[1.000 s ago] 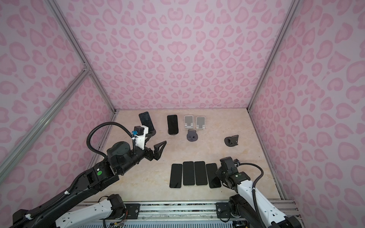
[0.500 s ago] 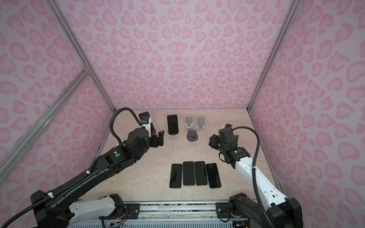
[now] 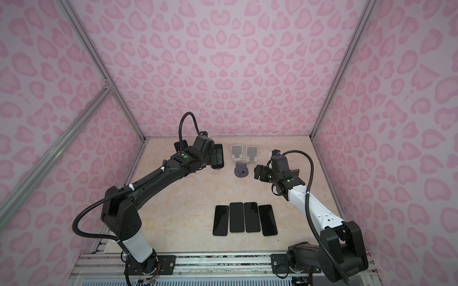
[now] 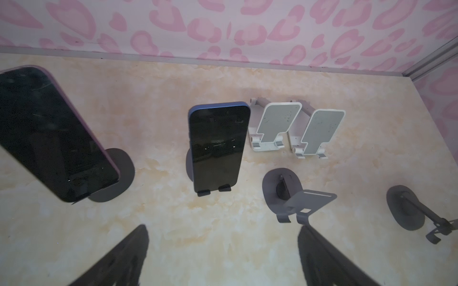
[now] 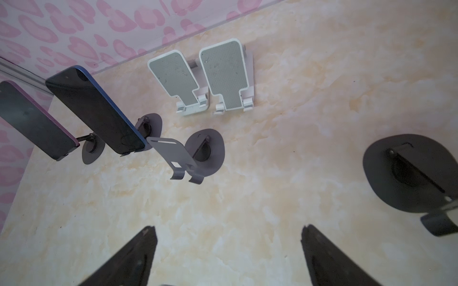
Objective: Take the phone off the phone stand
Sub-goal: 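Reach left gripper to the blue-edged phone on its stand while right gripper rises, then close left gripper on the blue-edged phone and lift it off the stand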
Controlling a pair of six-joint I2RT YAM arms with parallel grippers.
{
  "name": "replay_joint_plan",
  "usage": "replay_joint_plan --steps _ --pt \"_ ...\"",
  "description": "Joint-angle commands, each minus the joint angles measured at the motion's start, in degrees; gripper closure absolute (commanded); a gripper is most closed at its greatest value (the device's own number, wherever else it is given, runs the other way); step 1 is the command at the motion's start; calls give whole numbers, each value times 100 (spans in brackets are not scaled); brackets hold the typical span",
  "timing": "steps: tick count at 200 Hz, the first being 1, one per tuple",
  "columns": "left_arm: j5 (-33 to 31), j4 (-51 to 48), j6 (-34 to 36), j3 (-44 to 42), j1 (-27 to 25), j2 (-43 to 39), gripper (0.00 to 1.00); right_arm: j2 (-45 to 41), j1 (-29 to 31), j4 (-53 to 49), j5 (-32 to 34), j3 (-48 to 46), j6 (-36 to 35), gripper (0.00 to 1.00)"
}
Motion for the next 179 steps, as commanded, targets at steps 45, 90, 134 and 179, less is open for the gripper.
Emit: replay_joint_plan --steps 45,90,134,179 --pt "-728 87 146 623 15 867 3 -514 -292 973 -322 -579 258 2" --pt "-796 23 162 980 90 1410 3 -388 -314 1076 -601 -577 287 2" --pt "-631 77 251 1194 191 1658 3 -321 -314 1108 -699 -563 287 2" --pt "-336 157 327 1515 279 1981 3 -322 -314 1132 -637 -596 259 2"
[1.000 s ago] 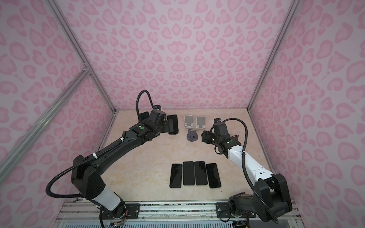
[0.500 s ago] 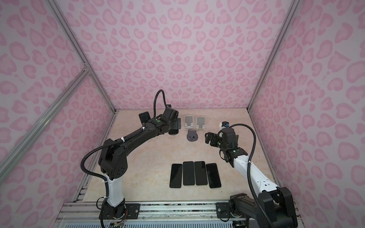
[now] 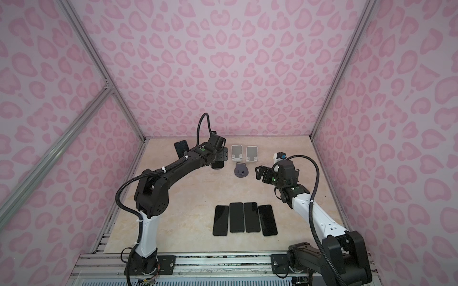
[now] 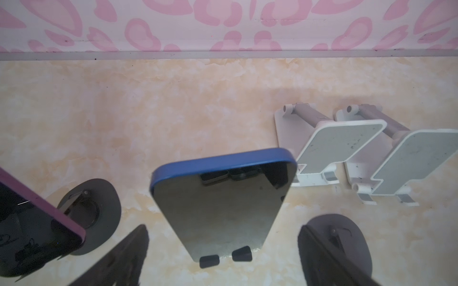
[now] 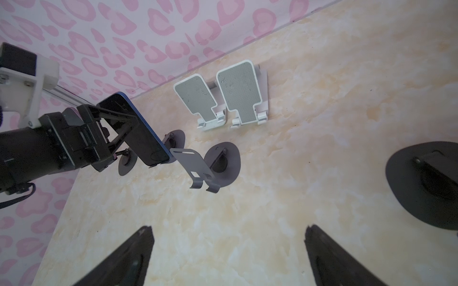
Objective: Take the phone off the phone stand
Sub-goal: 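Close left gripper on the blue-edged phone and lift it off the stand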
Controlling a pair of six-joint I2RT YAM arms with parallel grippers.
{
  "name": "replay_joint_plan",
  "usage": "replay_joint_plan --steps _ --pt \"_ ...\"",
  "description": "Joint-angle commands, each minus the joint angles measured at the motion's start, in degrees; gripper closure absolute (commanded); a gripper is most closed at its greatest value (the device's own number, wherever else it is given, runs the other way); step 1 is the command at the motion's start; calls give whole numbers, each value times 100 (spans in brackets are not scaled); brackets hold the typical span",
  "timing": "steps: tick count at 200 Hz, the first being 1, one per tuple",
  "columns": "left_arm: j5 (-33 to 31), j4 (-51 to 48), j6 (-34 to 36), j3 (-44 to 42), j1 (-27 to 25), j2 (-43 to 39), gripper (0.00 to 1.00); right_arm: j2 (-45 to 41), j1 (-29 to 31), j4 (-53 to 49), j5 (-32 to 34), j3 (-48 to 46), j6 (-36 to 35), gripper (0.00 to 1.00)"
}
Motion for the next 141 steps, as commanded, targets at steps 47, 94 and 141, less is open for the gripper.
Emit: replay_joint_plan --steps 47,94,141 --pt "-161 -43 -90 636 53 559 2 36 1 217 5 -67 -21 2" --pt "-608 -123 -296 791 45 747 7 9 -1 260 -9 -76 -21 2" --pt "-1109 -180 -263 779 -61 702 23 -83 -13 182 -48 -76 31 4"
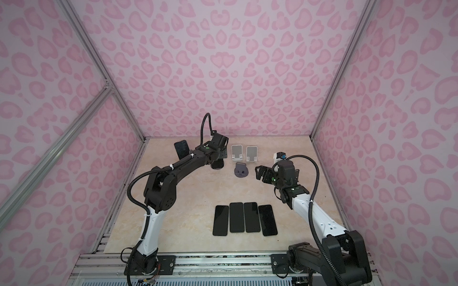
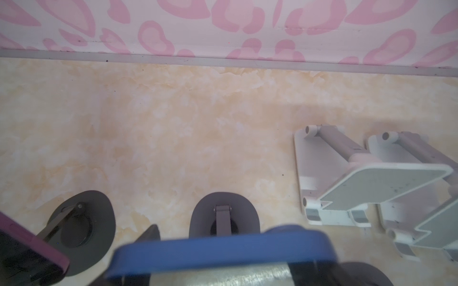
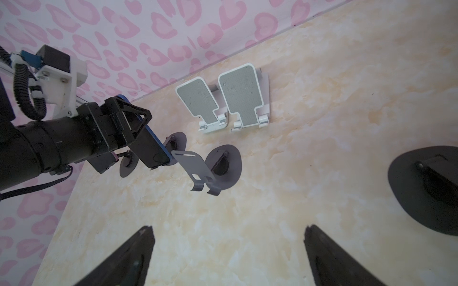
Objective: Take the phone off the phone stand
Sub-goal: 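Close left gripper on the blue-edged phone and lift it off the stand, then carry the blue-edged phone with left gripper toward the row of flat phones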
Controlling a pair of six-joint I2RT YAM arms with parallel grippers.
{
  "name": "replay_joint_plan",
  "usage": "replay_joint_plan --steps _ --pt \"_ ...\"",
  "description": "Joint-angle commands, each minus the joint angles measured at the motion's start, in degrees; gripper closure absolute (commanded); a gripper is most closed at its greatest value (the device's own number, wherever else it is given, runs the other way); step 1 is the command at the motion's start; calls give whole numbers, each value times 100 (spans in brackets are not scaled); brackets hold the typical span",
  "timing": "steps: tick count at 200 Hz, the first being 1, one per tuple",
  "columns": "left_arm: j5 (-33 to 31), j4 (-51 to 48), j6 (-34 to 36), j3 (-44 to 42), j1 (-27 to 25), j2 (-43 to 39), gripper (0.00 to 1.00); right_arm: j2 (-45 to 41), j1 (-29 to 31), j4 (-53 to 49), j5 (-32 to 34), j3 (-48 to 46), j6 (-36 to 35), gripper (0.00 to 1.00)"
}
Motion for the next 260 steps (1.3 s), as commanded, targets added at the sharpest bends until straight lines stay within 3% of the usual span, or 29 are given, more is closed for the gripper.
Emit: replay_joint_plan --steps 1,124,186,260 --pt "-486 -73 -22 46 -65 -8 24 -92 -7 31 -32 -21 34 4" --pt "-758 197 97 -380 -162 -408 32 -374 -79 101 -31 -131 114 5" --pt "-635 394 368 -911 -341 -1291 34 -393 -79 237 -140 -191 151 6" --pt "-378 787 427 -2743 -426 -3131 35 -230 86 637 -408 -287 201 8"
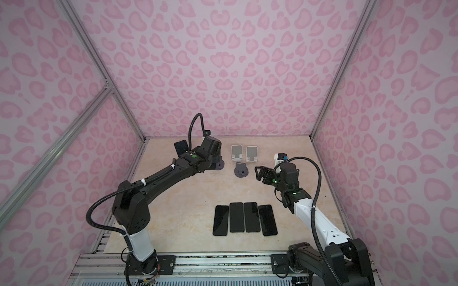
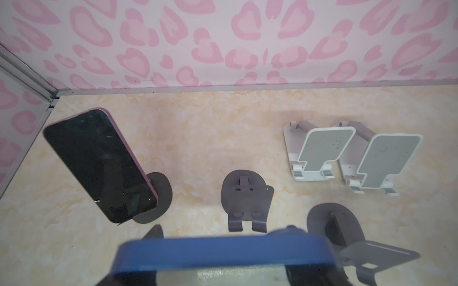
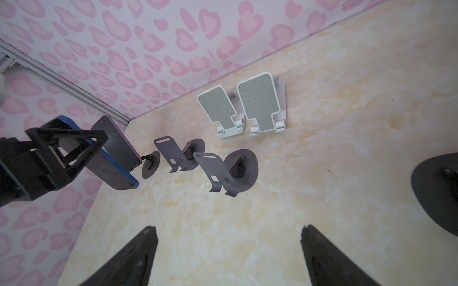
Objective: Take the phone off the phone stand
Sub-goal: 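Carry the blue-edged phone with left gripper toward the row of flat phones, then lower the blue-edged phone flat beside the row and open left gripper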
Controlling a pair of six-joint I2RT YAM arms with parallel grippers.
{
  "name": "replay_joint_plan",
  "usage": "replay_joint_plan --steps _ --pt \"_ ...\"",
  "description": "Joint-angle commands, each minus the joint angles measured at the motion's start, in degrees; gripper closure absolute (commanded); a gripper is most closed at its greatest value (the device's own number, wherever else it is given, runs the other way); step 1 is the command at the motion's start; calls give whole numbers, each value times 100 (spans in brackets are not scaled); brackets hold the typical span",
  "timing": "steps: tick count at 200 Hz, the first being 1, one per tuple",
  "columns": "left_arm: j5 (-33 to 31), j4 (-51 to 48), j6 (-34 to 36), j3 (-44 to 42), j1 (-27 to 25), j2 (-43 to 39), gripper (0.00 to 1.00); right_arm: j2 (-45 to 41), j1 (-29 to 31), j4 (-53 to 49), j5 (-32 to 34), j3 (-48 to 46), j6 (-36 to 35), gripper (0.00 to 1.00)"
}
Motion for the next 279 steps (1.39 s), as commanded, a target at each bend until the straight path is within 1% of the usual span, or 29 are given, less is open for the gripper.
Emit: replay_joint_plan --steps 1,26,30,49,68,92,117,144,168,212,279 --pt "89 317 33 -439 -26 -457 35 85 39 211 -69 9 -9 8" --pt "254 253 -124 -1042 -43 -1023 36 104 80 225 -26 -35 -31 8" --pt "279 251 -157 -1301 -55 -1135 36 93 82 243 -15 -54 -32 8" --pt "403 108 -317 -1918 -115 -1677 36 23 173 412 101 -181 -8 10" --pt "576 -216 -516 -2366 -203 -2163 38 -195 410 825 534 -489 18 12" --pt "822 -617 -789 -2882 -329 -2725 38 -424 857 1466 1131 -1016 -65 13" --pt "1236 -1029 -1122 -3282 -382 -3082 39 -578 1048 1997 1554 -1399 -19 13" --pt "1434 -1432 -1467 -3558 -464 -3241 39 -680 1290 2378 2294 -1738 -71 14" --pt "1557 -1649 -1675 -3705 -507 -3324 39 -763 1364 2441 2597 -1844 -102 14" --pt "1965 -1773 -1791 -3619 -538 -2953 40 -709 1371 2463 2620 -1850 -80 14" --pt "2288 -1667 -1891 -3603 -639 -2378 41 -645 1372 2318 2636 -1762 -102 14"
